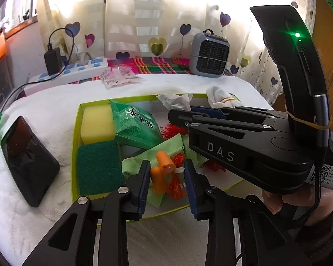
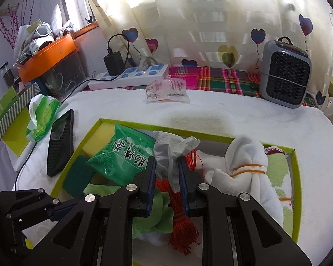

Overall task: Organize soft objects
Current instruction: 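Lower the earplugs and tissue into the box and open both tools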

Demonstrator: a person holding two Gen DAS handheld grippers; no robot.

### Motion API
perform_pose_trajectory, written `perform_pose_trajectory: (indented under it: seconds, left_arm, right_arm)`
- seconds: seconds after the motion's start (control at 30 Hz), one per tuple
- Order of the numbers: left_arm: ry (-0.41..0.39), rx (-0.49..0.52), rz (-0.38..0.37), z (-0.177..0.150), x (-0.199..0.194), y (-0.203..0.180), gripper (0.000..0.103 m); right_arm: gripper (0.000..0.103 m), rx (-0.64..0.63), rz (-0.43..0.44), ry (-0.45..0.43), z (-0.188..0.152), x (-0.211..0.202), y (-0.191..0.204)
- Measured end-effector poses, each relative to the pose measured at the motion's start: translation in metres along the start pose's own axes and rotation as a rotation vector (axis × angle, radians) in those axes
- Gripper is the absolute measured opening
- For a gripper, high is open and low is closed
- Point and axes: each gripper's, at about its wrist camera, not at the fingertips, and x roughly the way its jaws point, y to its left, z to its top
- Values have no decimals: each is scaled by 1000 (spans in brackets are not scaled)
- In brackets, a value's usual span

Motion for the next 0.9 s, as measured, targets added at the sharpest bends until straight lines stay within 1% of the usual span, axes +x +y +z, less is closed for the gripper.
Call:
perform_pose_trajectory:
  seconds: [0.13, 0.33, 0.4, 0.47, 0.57, 0.7, 0.9]
  left_arm:
    - [1, -5, 8, 0, -1, 1, 35]
    - [-1, -3, 8, 0, -1, 1, 39]
    - [-3, -2, 8, 0, -1, 1, 39]
    - [-5, -2, 10, 0, -2, 1, 40]
    - [-6, -3, 15, 0, -3, 1, 40]
    - [-9, -1, 21, 0, -5, 1, 41]
    - [-19, 2, 30, -1, -10, 0, 46]
  right_arm:
    - [21, 3, -1, 5, -1, 1, -1]
    - [24, 8, -3, 5, -2, 1, -1]
    - [27, 9, 0, 4, -2, 1, -1]
    - [36, 10, 7, -1, -2, 0, -1]
    - [41, 10, 12, -6, -3, -2, 1]
    - [44, 14, 7, -8, -4, -3, 2]
    - [47, 31, 2, -18, -4, -8, 1]
